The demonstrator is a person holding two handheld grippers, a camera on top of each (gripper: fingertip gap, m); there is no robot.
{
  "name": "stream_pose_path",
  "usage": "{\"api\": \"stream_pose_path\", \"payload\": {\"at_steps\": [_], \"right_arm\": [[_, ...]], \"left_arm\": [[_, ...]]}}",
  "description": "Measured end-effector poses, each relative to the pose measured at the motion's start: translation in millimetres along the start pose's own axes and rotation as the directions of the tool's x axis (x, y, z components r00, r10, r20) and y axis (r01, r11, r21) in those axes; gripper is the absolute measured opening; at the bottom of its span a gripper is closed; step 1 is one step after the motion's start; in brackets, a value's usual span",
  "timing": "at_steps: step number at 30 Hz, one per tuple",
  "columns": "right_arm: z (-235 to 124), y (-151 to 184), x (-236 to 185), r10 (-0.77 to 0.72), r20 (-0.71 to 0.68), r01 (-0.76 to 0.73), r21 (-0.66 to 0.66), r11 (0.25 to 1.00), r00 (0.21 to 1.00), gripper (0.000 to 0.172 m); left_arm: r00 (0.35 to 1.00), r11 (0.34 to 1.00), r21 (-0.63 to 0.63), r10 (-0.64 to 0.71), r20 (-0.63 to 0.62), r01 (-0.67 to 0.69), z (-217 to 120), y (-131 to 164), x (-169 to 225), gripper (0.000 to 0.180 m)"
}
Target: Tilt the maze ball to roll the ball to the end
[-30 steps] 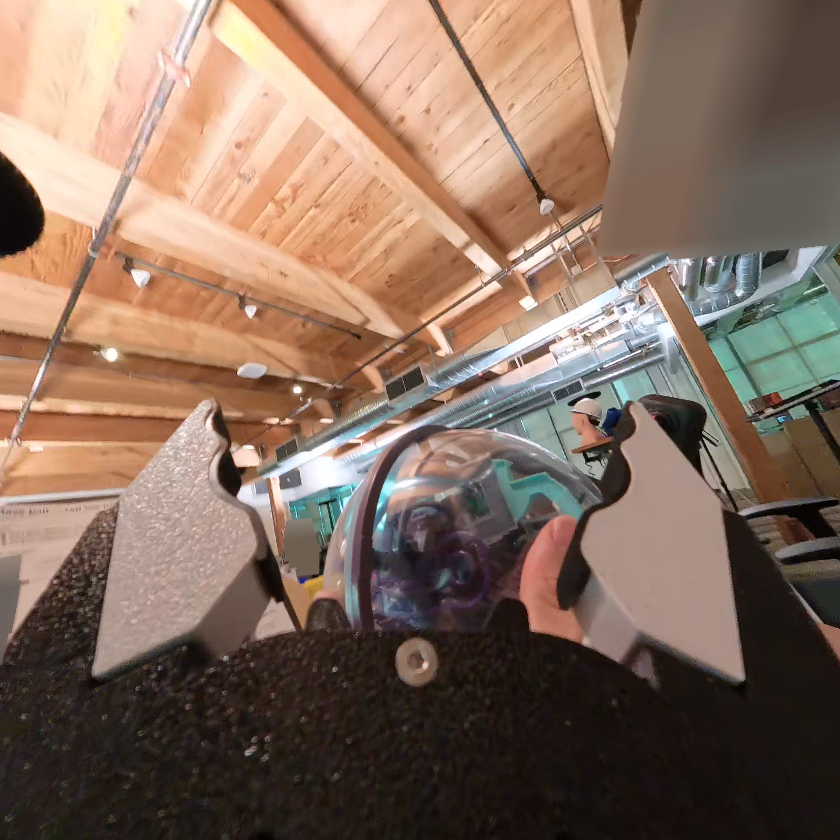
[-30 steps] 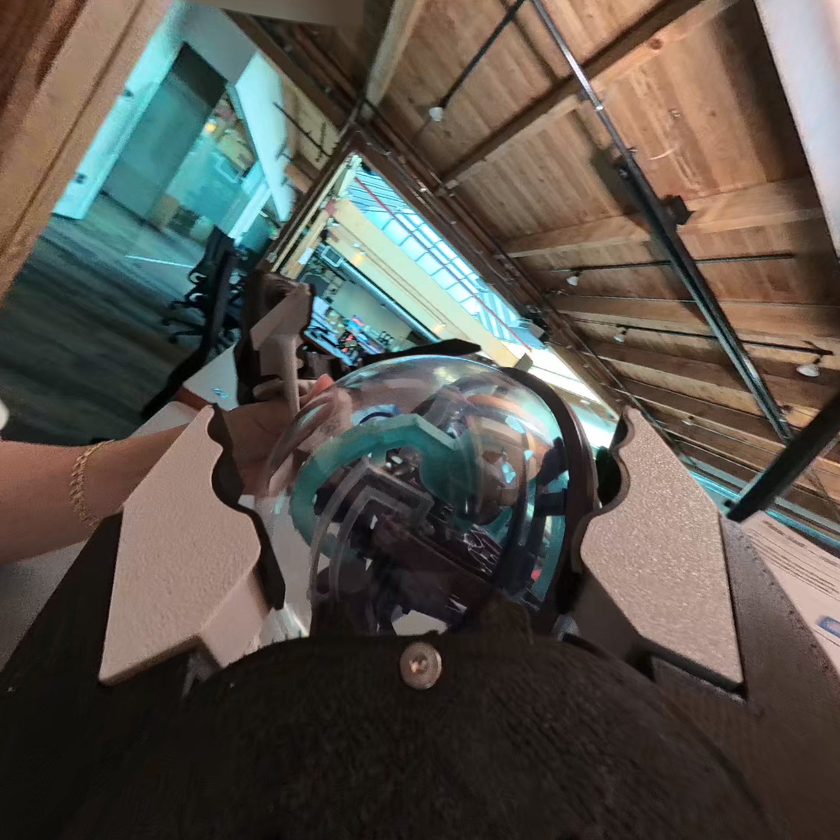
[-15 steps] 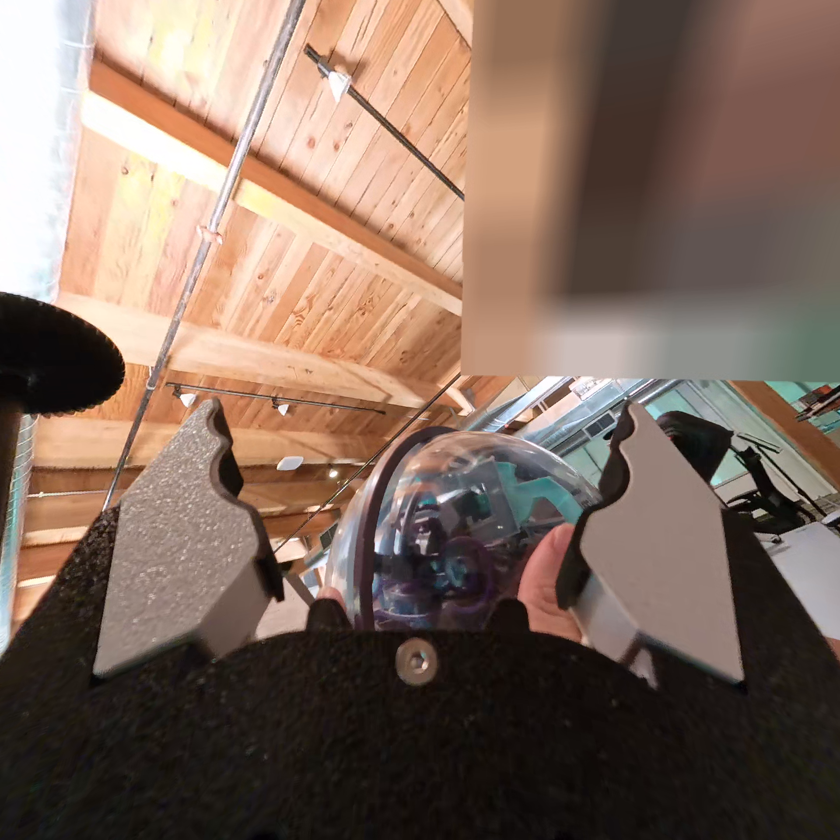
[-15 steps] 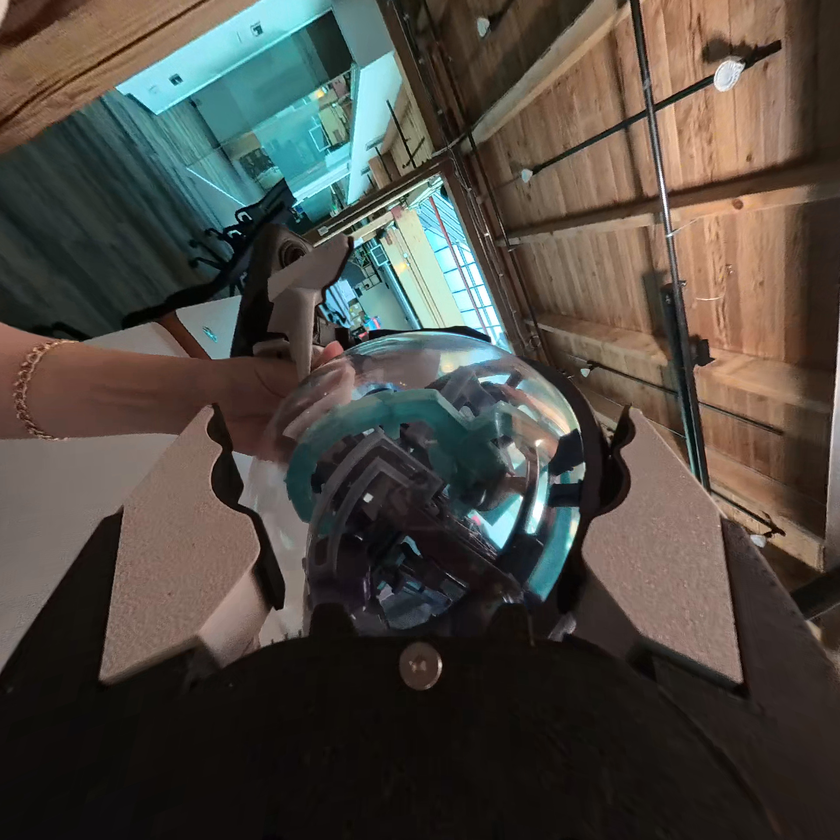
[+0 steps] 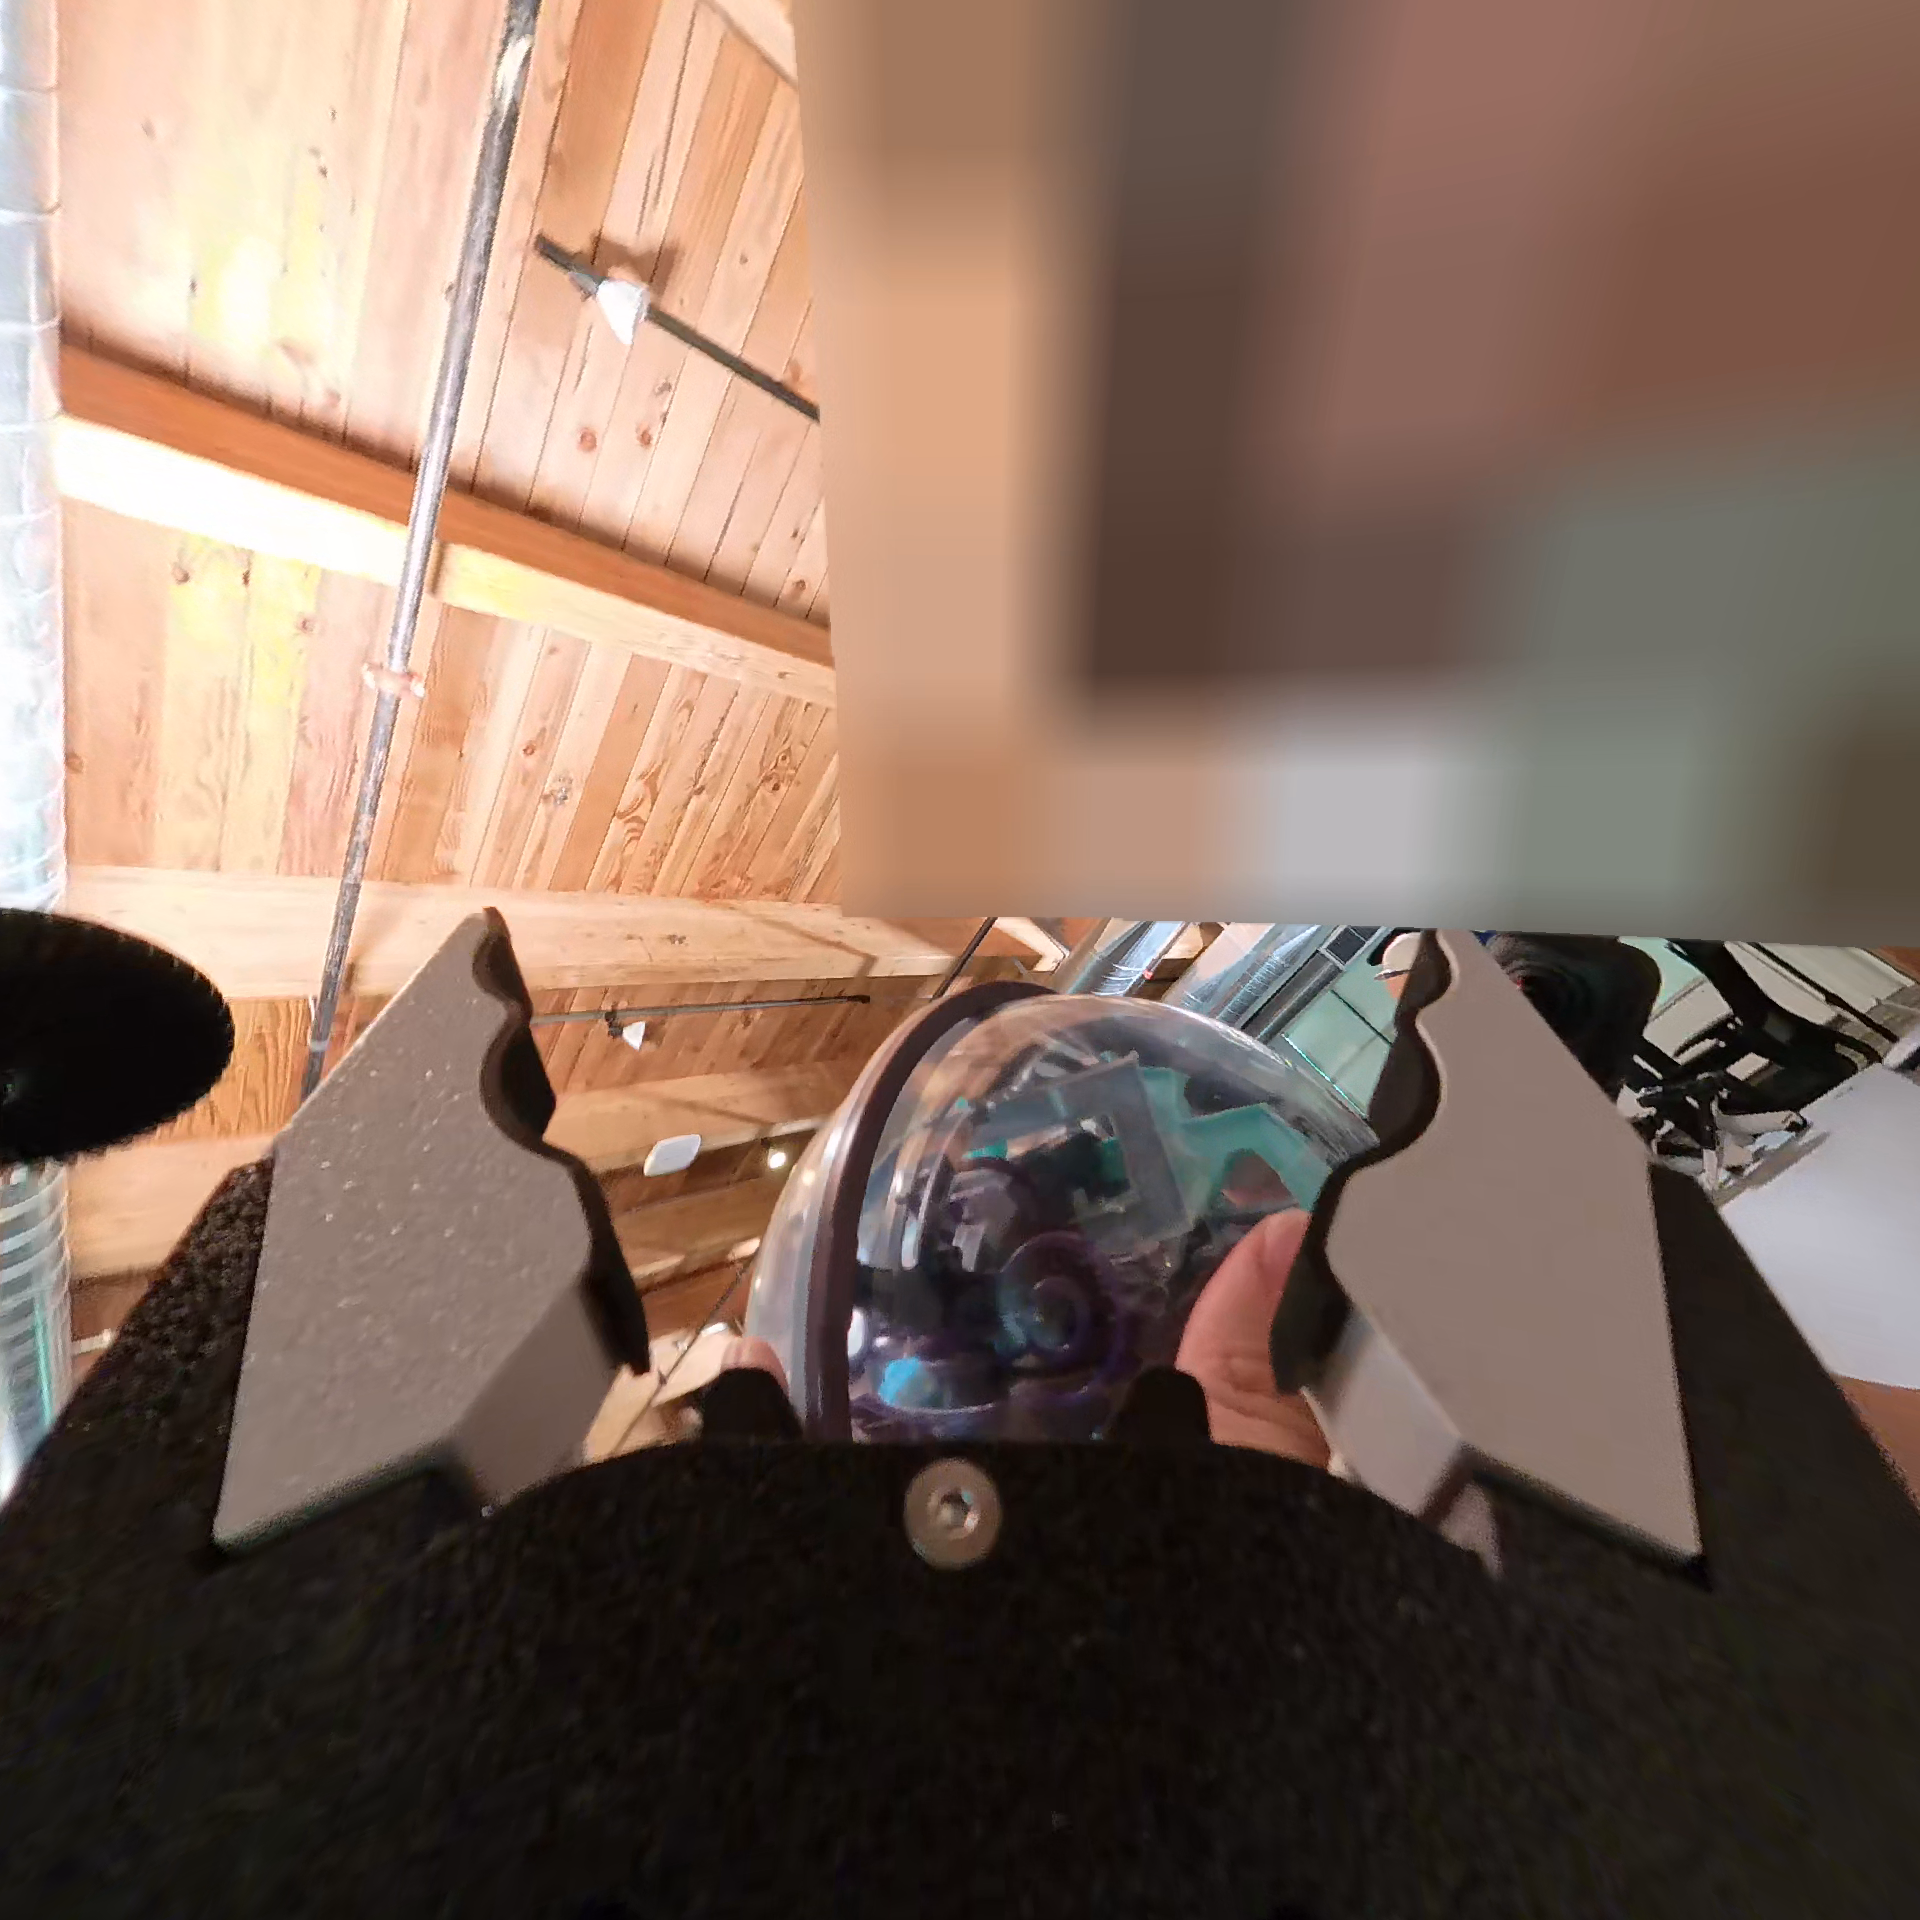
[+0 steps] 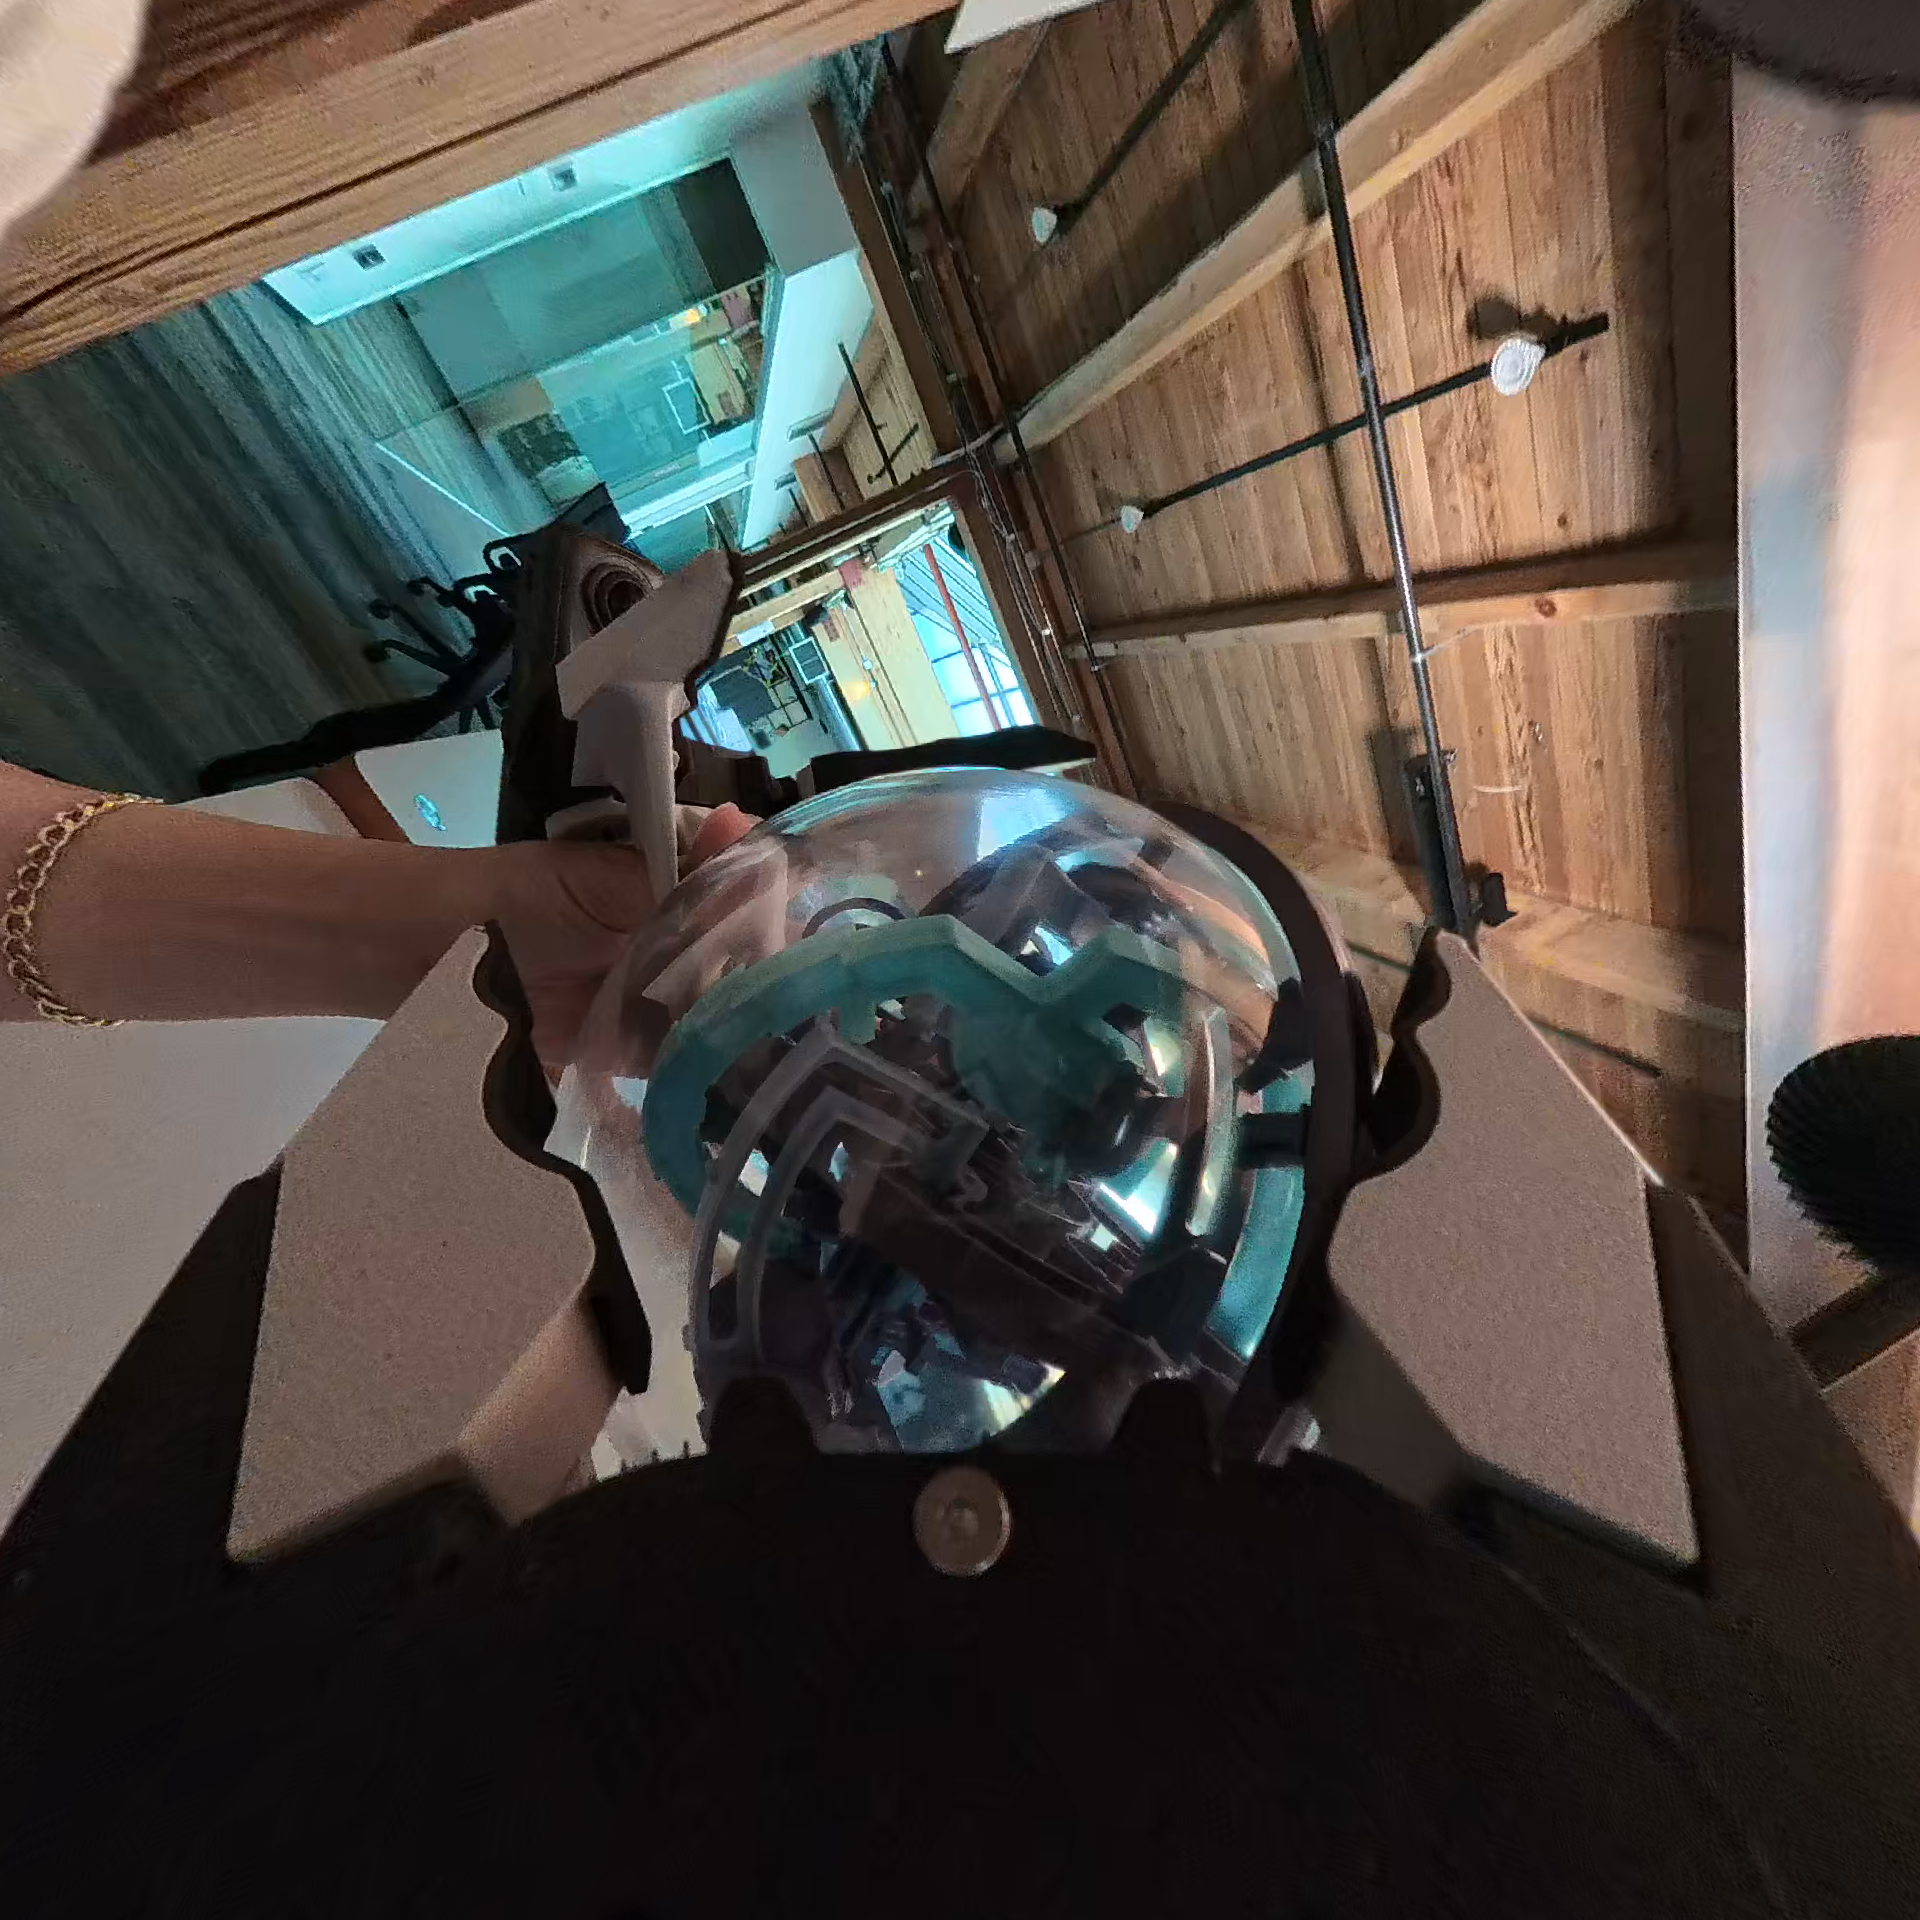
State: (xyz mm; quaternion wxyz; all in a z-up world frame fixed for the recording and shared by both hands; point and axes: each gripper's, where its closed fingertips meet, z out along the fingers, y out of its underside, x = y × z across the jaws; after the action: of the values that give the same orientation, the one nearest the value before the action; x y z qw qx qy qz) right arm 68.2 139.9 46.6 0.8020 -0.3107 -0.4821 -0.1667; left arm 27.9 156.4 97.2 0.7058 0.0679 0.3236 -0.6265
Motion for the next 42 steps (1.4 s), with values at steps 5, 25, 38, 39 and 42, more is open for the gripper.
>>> {"api": "stream_pose_path", "payload": {"at_steps": [5, 25, 38, 39, 42], "right_arm": [[-3, 4, 1, 0.019, -0.006, -0.019, 0.000, 1.000, 1.000, 0.158], [20, 109, -31, 0.893, -0.013, -0.893, -0.012, 0.450, 0.450, 0.149], [34, 126, -60, 0.946, -0.035, -0.943, -0.104, 0.317, 0.322, 0.154], [34, 127, -62, 0.949, -0.038, -0.945, -0.110, 0.306, 0.312, 0.155], [34, 123, -60, 0.932, -0.024, -0.929, -0.089, 0.358, 0.362, 0.154]], "left_arm": [[0.999, 0.999, -0.007, -0.033, 0.023, 0.033, -1, 8, -3, 0.156], [0.818, 0.630, -0.584, -0.149, 0.555, 0.511, -97, 107, -52, 0.157], [0.780, 0.492, -0.635, -0.166, 0.603, 0.596, -125, 117, -51, 0.157], [0.775, 0.479, -0.636, -0.172, 0.608, 0.605, -126, 119, -50, 0.157], [0.787, 0.495, -0.636, -0.185, 0.588, 0.591, -123, 116, -50, 0.157]]}}
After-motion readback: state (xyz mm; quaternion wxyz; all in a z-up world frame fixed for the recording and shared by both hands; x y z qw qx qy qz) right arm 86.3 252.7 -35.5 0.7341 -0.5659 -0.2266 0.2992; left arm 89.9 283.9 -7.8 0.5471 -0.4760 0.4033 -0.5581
